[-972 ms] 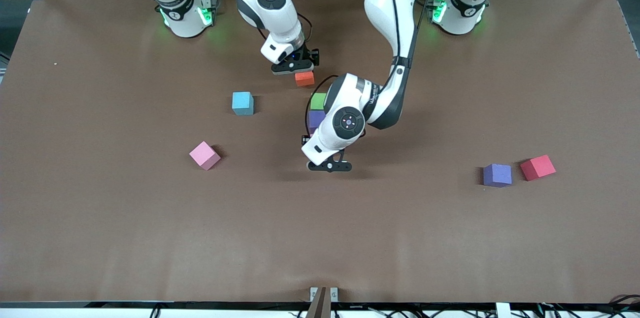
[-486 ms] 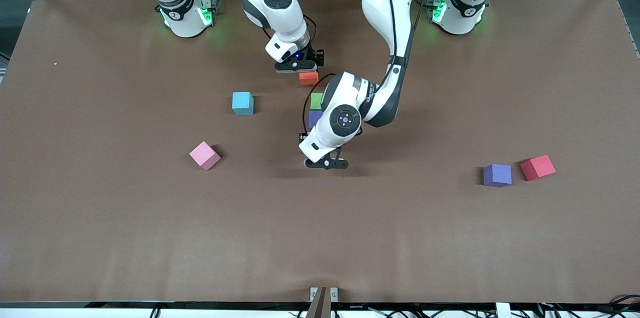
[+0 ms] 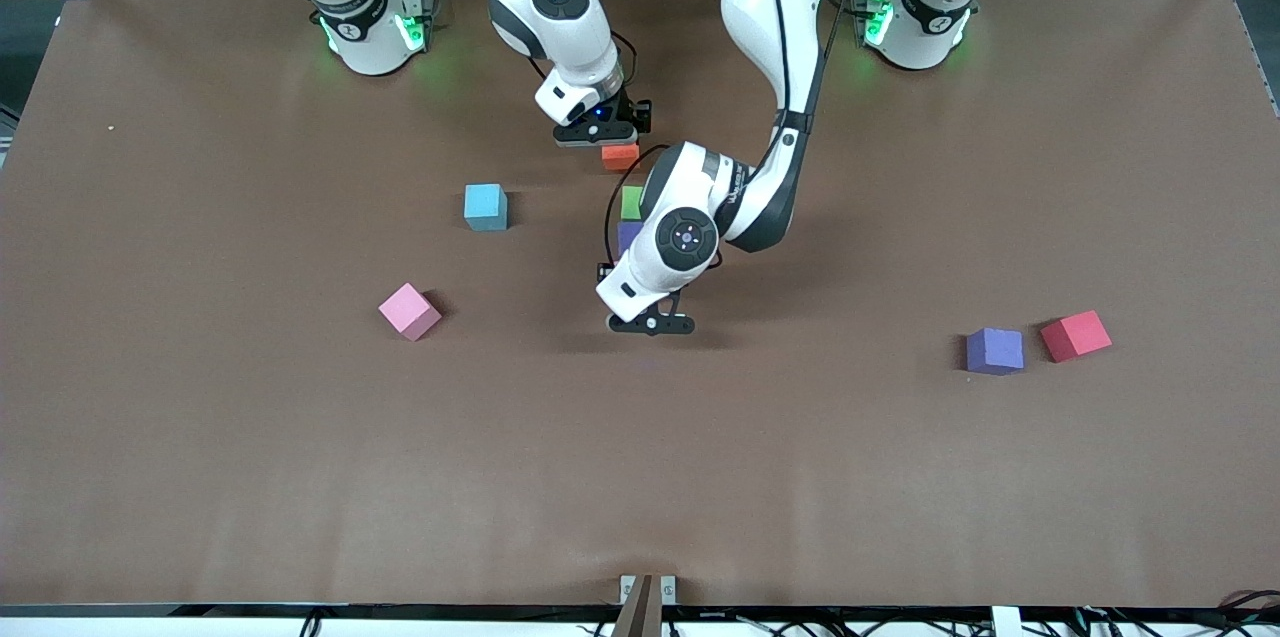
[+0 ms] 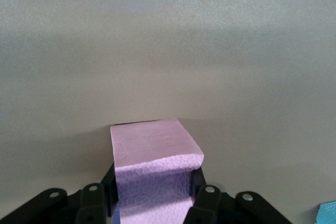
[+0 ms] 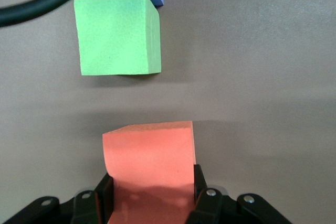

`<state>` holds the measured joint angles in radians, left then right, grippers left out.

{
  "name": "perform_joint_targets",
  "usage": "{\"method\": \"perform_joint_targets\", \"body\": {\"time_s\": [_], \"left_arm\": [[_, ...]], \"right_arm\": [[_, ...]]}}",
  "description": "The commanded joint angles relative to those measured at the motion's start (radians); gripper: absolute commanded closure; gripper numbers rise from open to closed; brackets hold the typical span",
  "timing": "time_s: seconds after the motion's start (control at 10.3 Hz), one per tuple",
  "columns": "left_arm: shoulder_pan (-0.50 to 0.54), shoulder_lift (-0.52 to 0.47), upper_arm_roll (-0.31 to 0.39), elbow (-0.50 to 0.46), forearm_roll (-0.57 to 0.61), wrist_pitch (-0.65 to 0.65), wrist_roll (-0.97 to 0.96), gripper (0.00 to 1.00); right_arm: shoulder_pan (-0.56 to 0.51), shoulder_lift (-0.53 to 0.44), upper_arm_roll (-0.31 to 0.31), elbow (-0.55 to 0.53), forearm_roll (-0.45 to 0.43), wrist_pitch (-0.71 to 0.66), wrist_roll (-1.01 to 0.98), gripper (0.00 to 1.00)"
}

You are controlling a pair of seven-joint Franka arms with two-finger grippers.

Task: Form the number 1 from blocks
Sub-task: 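Set orange beside green with the right gripper while the left gripper sets pink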

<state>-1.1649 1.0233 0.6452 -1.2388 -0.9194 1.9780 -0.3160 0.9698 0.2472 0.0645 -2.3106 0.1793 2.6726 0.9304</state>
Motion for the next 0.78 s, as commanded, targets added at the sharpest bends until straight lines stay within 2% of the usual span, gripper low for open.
{"method": "perform_joint_targets", "body": {"time_s": [0.0, 0.1, 0.39, 0.68], "left_arm": [[-0.019, -0.015, 0.007, -0.031, -0.006, 0.007, 0.014, 0.44], [-0.019, -0.014, 0.007, -0.033, -0.006, 0.007, 0.012, 0.00], [-0.016, -0.017, 0.019, -0.025, 0.045, 0.005, 0.009, 0.00], [-0.015, -0.058, 0.128, -0.022, 0.065, -0.072, 0.009, 0.00]], "right_arm": [[0.015, 0.007, -0.012, 0.013, 0.002, 0.001, 0.018, 0.60], [0.015, 0.007, -0.012, 0.013, 0.002, 0.001, 0.018, 0.60], [0.015, 0.007, -0.012, 0.014, 0.002, 0.003, 0.018, 0.60], [0.013, 0.023, -0.028, 0.048, -0.003, 0.003, 0.015, 0.60]]}}
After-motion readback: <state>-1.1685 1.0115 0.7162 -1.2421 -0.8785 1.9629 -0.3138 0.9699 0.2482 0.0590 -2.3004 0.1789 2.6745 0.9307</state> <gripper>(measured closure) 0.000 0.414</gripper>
